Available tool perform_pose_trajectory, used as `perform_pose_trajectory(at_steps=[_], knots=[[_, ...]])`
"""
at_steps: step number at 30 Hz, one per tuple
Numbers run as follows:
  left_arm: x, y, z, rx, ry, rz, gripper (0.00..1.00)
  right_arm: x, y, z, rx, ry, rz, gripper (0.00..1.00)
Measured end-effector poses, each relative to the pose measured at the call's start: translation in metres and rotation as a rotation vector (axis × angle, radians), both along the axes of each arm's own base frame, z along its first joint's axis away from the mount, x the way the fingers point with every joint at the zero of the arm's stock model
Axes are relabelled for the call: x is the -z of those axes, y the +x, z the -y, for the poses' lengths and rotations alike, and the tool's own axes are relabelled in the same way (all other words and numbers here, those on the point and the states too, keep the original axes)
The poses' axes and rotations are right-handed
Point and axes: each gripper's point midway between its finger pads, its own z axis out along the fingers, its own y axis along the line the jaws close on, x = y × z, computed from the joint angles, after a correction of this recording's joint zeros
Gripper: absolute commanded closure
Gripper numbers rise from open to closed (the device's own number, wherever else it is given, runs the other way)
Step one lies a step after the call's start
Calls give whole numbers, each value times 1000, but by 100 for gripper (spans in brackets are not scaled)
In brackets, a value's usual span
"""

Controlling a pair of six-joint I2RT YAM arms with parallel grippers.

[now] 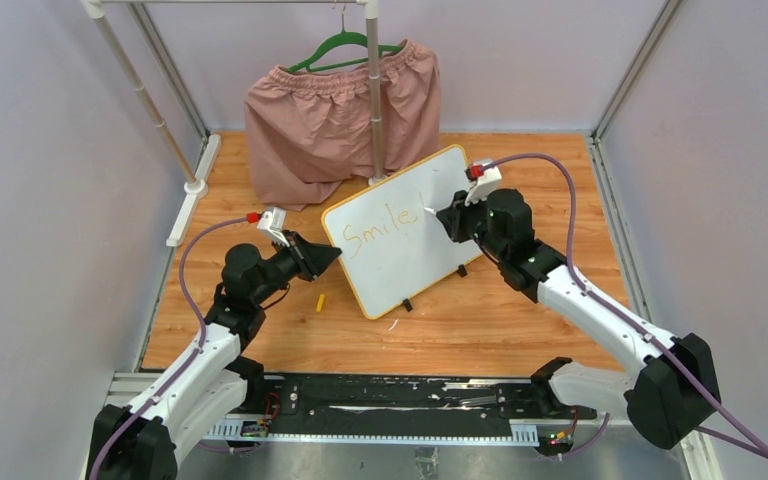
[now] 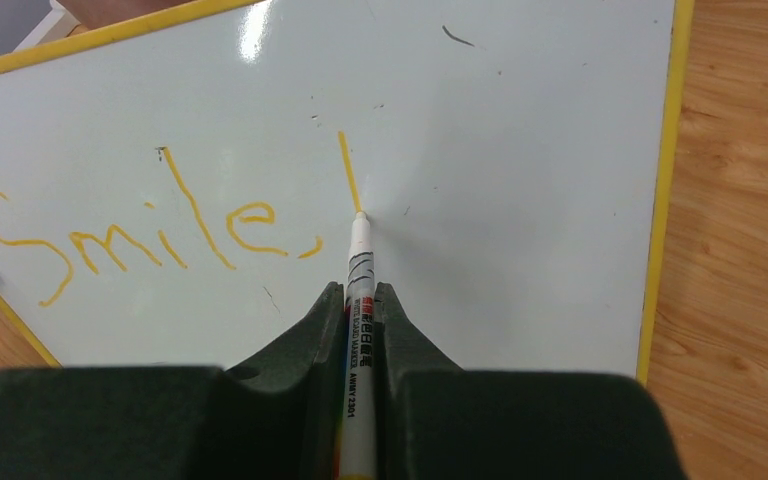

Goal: Write a sentence on the whiteboard

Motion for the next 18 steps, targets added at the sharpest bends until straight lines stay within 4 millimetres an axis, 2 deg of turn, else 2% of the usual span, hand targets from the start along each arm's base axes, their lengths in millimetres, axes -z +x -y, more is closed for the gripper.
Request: perform_pose_trajectory(at_steps=[11,18], knots=[[0,0,0,0,0,1,100,6,-2,10,38,-22,-14,100],[0,0,0,1,1,2,100,-10,-7,15,50,-2,22,100]])
